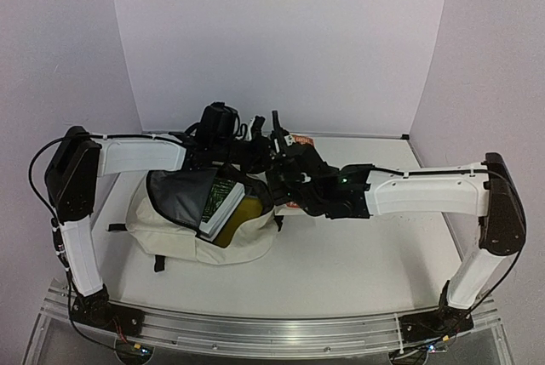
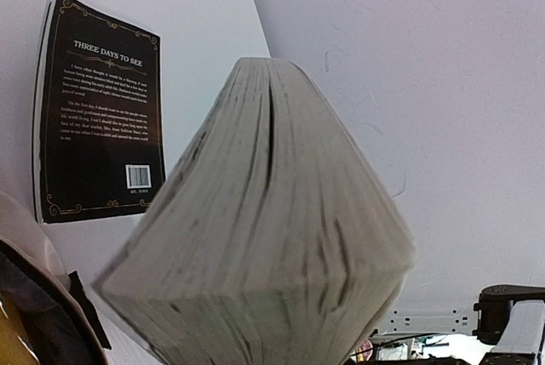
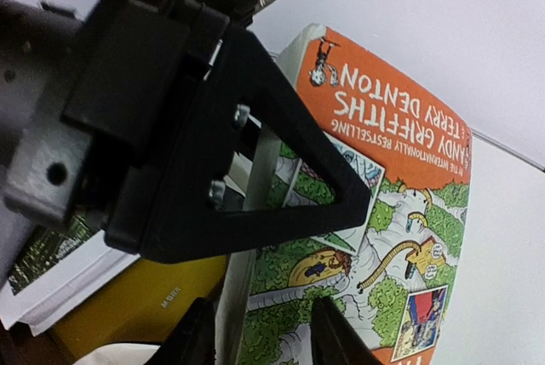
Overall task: Pack the student bag
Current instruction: Place the book in the student bag.
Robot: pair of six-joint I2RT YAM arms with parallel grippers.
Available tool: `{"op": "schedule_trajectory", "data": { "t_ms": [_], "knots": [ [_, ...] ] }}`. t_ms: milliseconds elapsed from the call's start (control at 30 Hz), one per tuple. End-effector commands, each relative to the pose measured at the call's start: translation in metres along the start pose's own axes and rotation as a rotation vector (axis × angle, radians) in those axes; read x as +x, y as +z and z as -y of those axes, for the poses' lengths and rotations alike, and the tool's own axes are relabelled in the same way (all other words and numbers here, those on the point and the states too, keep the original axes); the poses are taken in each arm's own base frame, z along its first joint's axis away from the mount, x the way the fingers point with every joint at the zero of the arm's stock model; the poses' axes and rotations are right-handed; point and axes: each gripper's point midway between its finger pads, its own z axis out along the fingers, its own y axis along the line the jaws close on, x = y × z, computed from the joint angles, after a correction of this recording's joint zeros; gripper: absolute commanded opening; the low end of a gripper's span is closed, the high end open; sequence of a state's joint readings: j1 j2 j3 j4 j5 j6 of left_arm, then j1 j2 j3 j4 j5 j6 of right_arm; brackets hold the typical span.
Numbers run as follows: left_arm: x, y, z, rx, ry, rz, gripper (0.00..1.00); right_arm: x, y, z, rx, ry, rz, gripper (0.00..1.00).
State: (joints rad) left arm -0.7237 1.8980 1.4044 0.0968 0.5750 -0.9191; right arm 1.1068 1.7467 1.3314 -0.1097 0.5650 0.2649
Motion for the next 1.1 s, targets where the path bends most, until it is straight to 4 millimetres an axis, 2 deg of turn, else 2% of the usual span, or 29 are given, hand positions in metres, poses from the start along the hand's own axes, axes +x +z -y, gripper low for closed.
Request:
{"op": "schedule_trajectory", "data": {
  "t_ms": [0,33,133,233,367,467,533,633,800,933,1067],
  "knots": [
    [-0.026,-0.019,0.023,0.101,0.049,0.072,0.0,-0.046,-0.033,0.008,-0.041,0.115,0.121,0.91],
    [-0.027,-0.022,0.026,0.108,0.067,0.074,0.0,-0.05,-0.037,0.011,-0.049,0.126,0.128,0.97],
    [-0.031,-0.034,0.035,0.115,0.131,0.082,0.0,-0.062,-0.045,0.02,-0.119,0.179,0.131,0.98],
    [-0.032,-0.047,0.046,0.13,0.212,0.072,0.0,-0.072,-0.042,0.036,-0.234,0.262,0.108,0.98],
    [-0.022,-0.068,0.067,0.184,0.331,0.033,0.0,-0.075,-0.037,0.044,-0.469,0.332,0.032,0.98],
    [-0.012,-0.087,0.081,0.223,0.399,0.022,0.0,-0.08,-0.037,0.061,-0.656,0.426,0.01,0.98],
    [-0.005,-0.101,0.093,0.262,0.452,0.021,0.0,-0.079,-0.043,0.062,-0.779,0.453,-0.009,0.98],
    [0.004,-0.118,0.11,0.32,0.511,0.008,0.0,-0.07,-0.046,0.054,-0.869,0.444,-0.059,0.98],
    [0.014,-0.131,0.124,0.374,0.551,-0.01,0.0,-0.056,-0.052,0.036,-1.005,0.455,-0.133,0.98],
    [0.017,-0.133,0.129,0.408,0.559,-0.019,0.0,-0.057,-0.061,0.027,-1.099,0.452,-0.14,0.87],
    [0.017,-0.13,0.131,0.441,0.546,-0.03,0.0,-0.057,-0.061,0.012,-1.151,0.457,-0.16,0.63]
  ]
}}
